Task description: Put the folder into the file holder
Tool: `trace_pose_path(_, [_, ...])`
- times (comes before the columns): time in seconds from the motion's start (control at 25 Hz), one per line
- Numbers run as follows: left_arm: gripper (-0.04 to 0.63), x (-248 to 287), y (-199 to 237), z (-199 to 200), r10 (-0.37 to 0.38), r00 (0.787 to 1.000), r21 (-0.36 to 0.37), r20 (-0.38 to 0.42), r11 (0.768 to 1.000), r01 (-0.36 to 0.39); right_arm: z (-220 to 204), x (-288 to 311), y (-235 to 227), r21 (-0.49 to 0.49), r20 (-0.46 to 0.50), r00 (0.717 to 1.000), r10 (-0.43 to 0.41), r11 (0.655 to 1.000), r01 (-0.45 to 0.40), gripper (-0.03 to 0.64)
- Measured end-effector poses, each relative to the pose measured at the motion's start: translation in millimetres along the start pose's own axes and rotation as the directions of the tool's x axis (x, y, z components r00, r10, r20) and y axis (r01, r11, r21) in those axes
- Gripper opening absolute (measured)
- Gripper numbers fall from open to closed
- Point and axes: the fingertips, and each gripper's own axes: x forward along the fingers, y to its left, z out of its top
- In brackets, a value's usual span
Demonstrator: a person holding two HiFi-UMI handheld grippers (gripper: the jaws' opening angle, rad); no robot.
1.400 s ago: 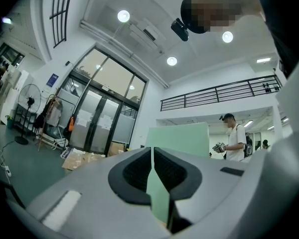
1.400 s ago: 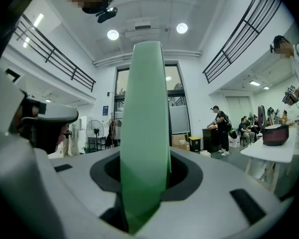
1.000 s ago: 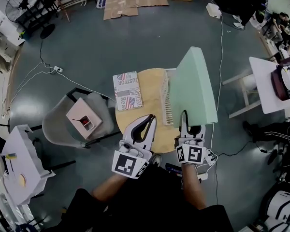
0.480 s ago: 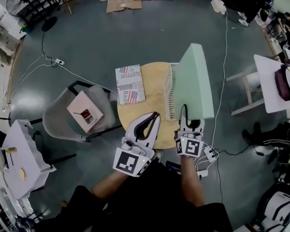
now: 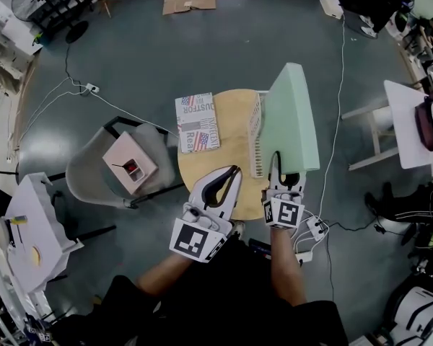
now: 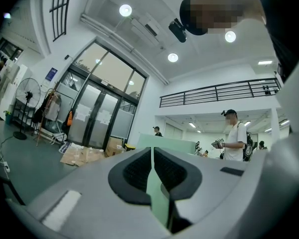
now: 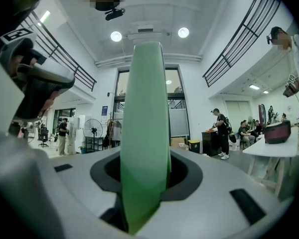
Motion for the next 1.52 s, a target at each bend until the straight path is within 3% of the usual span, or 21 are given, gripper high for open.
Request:
trace_pose_path(0.96, [0.020,7.0,11.8,-6.4,0.021,1.000,-0.020,-0.019,1.000,-0.022,-40.3,6.0,2.6,0.010,-0.051,0.998,0.022,1.000,-0.022,0.137])
trace_pose_path(1.52, [0.020,-0.3,8.7,-7.9,0.030,0.999,-0.017,-0.024,0.999,-0.030,-43.6,4.6,-1.8,0.008,-0.019,1.000,0.018,1.000,-0.017,0.138])
